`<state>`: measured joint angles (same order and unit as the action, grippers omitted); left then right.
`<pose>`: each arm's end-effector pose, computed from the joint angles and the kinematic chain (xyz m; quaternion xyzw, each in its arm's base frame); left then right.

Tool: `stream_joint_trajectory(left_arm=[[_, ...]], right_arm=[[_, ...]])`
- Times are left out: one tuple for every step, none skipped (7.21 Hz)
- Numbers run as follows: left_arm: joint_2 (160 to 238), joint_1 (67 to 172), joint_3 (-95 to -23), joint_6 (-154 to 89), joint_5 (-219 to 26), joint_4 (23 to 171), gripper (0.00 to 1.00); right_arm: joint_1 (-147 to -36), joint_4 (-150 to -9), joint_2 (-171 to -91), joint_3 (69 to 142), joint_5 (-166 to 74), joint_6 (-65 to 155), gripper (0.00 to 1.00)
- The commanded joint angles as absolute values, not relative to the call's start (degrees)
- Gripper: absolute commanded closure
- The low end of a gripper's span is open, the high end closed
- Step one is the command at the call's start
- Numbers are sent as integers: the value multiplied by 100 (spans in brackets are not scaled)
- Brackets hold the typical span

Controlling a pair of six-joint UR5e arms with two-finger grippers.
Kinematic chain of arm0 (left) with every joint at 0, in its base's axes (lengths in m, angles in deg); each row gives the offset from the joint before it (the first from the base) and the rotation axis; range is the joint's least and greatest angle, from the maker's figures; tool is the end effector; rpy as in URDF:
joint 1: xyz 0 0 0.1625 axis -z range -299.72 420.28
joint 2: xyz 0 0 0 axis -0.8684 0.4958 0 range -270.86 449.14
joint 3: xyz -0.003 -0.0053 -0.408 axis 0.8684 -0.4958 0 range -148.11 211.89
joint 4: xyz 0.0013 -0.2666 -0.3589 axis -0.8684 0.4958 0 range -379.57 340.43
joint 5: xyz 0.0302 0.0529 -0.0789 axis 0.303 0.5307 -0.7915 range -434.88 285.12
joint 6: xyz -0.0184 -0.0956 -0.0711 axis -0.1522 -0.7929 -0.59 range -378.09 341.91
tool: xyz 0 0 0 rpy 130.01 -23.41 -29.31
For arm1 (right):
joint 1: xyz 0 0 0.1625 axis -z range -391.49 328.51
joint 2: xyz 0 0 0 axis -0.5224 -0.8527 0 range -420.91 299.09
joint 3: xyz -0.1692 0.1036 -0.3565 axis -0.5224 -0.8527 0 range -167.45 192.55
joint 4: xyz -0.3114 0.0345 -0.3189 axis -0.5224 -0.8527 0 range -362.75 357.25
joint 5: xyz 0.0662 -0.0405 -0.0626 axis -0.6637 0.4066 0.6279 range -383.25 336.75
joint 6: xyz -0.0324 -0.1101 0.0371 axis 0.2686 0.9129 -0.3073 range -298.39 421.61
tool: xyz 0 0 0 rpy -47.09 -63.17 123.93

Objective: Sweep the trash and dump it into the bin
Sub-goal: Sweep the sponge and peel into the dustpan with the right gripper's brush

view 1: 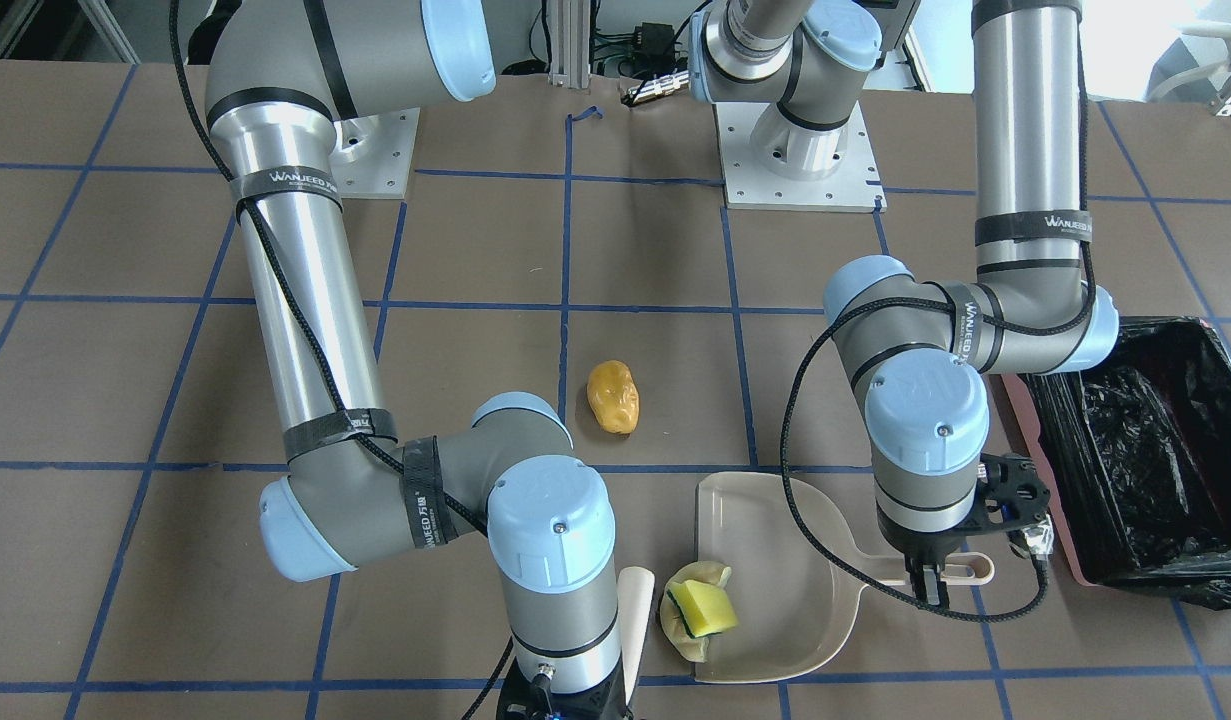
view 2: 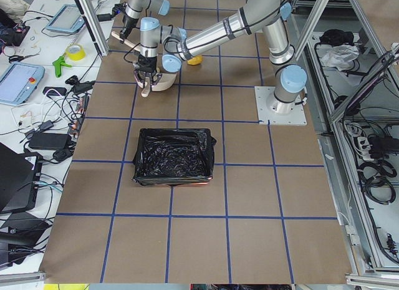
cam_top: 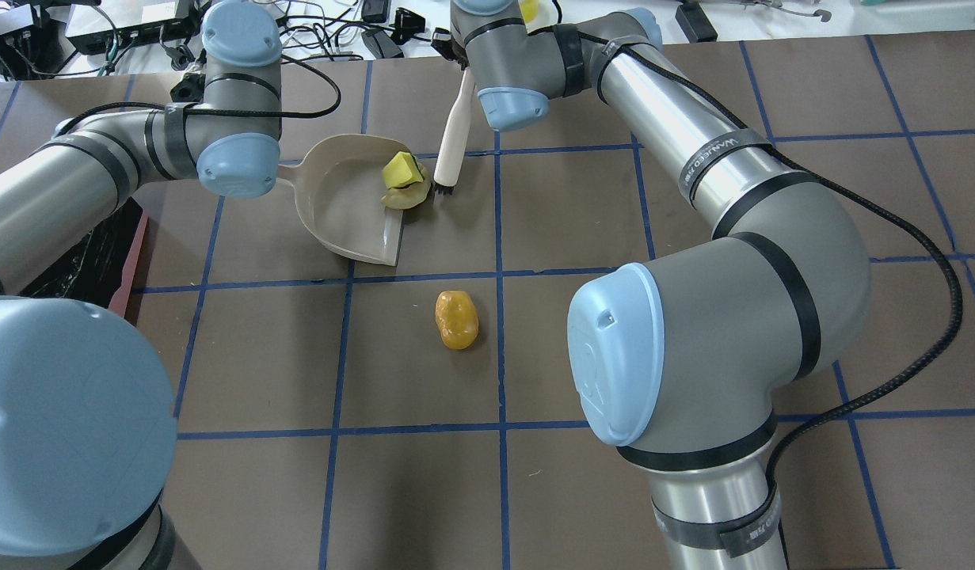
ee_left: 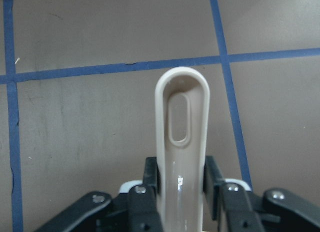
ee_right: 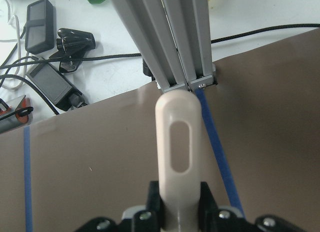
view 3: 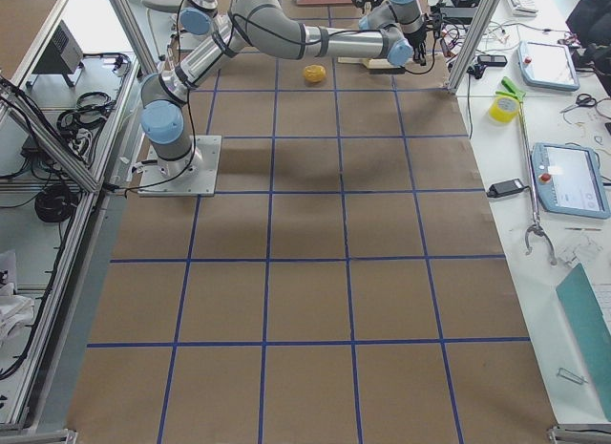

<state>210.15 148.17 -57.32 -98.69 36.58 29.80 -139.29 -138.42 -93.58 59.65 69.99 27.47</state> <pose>-0.0635 -0.7000 0.2051 -0.6592 0.7233 -0.1863 0.0872 0.3968 -0.8225 0.2252 0.1444 0.9518 -0.2539 0.0934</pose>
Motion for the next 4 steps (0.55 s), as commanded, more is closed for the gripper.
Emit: stream_joint_trajectory(left_arm=[[21016, 14817, -5732, -9869, 3657, 2973, 100], [20999, 14817, -5732, -9869, 3657, 2973, 100], [20999, 14817, -5732, -9869, 3657, 2973, 100], [20999, 14817, -5723, -9869, 3657, 2973, 100]], right_arm=[[-14151, -13933, -9273, 5966, 7261, 2201, 85], [-14196, -13933, -9264, 5966, 7272, 2101, 85], [-14232, -13933, -9264, 5966, 7272, 1866, 85], [-14363, -13925, -9237, 5966, 7290, 1628, 85]])
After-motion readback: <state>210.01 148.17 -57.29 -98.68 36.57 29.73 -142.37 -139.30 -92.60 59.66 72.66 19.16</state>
